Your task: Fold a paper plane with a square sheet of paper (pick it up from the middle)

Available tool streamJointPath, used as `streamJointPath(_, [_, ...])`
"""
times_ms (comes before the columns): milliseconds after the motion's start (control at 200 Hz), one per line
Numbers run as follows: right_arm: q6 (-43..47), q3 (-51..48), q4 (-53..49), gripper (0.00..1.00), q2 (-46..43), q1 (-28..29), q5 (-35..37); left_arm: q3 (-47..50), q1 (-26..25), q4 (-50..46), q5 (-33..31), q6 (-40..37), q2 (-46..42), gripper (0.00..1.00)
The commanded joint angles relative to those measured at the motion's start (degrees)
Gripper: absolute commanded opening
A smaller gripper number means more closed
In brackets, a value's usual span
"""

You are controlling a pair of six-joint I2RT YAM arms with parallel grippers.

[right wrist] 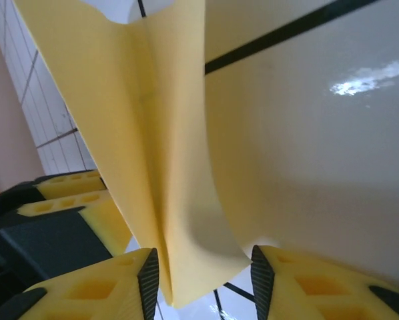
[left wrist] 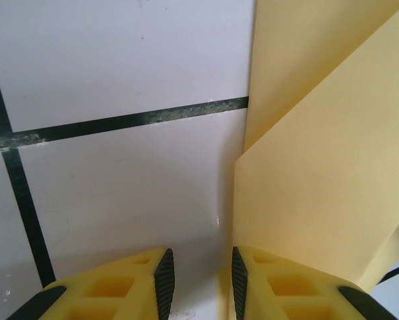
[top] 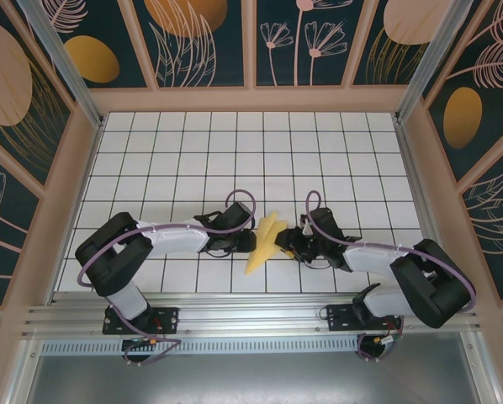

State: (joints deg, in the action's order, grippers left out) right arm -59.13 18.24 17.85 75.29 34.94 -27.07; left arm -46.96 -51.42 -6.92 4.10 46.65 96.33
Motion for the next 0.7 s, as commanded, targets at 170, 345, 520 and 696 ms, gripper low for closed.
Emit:
streamJointPath(170, [-0.3, 1.2, 6.6, 0.46, 1.0, 0.4, -2.1, -0.3, -0.6, 3.8, 4.4, -0.4, 4.1, 0.32])
streamJointPath(345, [1.6, 2.0, 7.2, 0.51, 1.0, 0.5, -2.6, -0.3, -0.6, 3.7, 4.2, -0.1, 4.1, 0.32])
streamJointPath(520, [2.5, 1.5, 8.6, 0.55, 0.9, 0.6, -3.8, -0.2, -0.6, 3.9, 4.3, 0.3, 4.1, 0.32])
streamJointPath(696, [3.2, 1.3, 10.1, 0.6, 0.5, 2.1, -3.6, -0.2, -0.6, 4.1, 4.4, 0.4, 3.9, 0.32])
